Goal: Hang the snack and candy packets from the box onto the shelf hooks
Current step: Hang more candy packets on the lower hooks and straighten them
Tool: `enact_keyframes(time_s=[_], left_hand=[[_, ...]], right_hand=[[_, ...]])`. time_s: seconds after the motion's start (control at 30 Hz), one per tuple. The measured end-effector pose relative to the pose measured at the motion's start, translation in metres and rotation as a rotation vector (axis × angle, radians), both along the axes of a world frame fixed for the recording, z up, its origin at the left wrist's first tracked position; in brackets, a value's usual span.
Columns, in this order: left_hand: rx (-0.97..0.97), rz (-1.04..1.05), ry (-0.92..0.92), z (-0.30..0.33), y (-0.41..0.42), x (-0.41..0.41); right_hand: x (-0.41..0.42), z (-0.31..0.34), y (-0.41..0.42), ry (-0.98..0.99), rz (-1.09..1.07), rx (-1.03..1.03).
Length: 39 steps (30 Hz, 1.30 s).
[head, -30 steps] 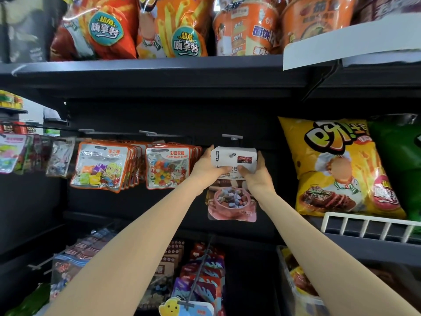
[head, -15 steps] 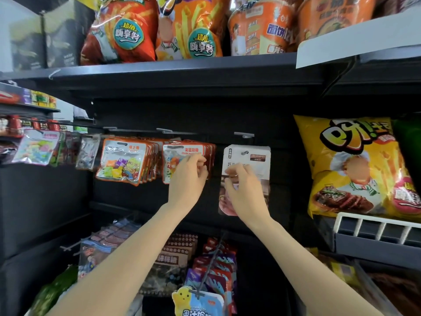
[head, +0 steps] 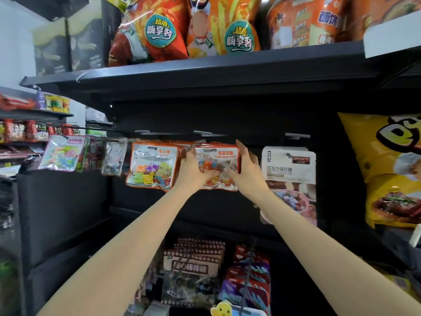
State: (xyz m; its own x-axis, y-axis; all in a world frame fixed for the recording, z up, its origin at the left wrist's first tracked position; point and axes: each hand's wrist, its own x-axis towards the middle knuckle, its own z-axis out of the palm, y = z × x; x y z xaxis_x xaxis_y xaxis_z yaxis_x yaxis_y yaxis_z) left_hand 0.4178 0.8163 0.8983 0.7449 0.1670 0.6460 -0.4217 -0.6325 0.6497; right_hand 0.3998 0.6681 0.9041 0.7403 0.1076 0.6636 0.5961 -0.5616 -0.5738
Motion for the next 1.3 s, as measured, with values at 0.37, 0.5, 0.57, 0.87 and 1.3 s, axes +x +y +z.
enact_keyframes(time_s=[0.37,0.5,0.57,0.87,1.3], left_hand=[[0.093,-0.194,0.061,0.014,0.006,0.033],[0.109,-0.197,0.105,0.021,0.002,0.035],[0.131,-0.182,0.132,0.024,0.002,0.036],[0.607,-0.04,0.233,0.058,0.004,0.042],[0.727,-0.13,0.335,0.077,0.009,0.068]], right_hand=[[0.047,0.002,0.019,0.001,-0.062,0.16],[0.052,0.004,0.02,0.012,-0.067,0.176],[0.055,0.007,0.02,0.019,-0.076,0.157],[0.048,0.05,0.019,0.105,-0.199,-0.308],[0.08,0.062,0.012,0.305,-0.061,-0.296]])
